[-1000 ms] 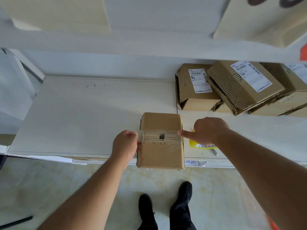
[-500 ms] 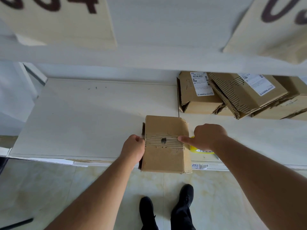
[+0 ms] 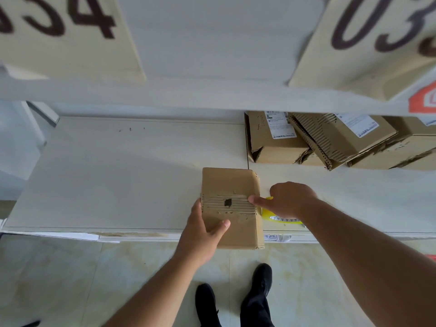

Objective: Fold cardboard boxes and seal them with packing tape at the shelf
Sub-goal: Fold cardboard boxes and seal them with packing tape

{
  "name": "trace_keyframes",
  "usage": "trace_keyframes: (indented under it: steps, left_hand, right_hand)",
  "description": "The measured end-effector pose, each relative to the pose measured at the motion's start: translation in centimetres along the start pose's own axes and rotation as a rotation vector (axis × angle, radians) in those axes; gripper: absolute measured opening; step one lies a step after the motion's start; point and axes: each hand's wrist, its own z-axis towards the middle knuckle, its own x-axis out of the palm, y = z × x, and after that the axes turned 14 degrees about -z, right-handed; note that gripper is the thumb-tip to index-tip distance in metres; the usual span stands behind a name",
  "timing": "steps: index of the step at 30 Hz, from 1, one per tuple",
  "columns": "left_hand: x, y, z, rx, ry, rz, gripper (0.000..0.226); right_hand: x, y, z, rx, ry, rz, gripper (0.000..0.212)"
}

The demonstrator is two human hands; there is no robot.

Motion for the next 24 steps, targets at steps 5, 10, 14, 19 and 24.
trace_keyframes:
  steps: [5,10,14,19,24]
  left_hand:
    - [-2.0,0.5,0.8,0.038,0.051,-0.068,0.062]
    - [-3.8,0.7,0.9,0.009,0.076,-0.245,0.046]
    - [-5.5,1.5,1.2,-0.089,0.162,-0.55,0.038]
    - [-5.7,4.1,2.7,-0.217,0.186,-0.808,0.053]
    - [-3.1,4.4,3.3,-0.304,0.11,-0.704,0.038]
  right_hand:
    - [0.9,0.0,-0.5,-0.033,0.038,0.154,0.08]
    - [-0.5,0.9,-1.6,-0.106,0.046,0.321,0.065]
    - [-4.5,3.0,-3.0,-0.179,-0.003,0.283,0.048]
    - [-10.0,6.0,-4.7,-0.327,0.069,0.043,0.037]
    - [-13.4,6.6,-5.0,-0.38,0.171,-0.119,0.025]
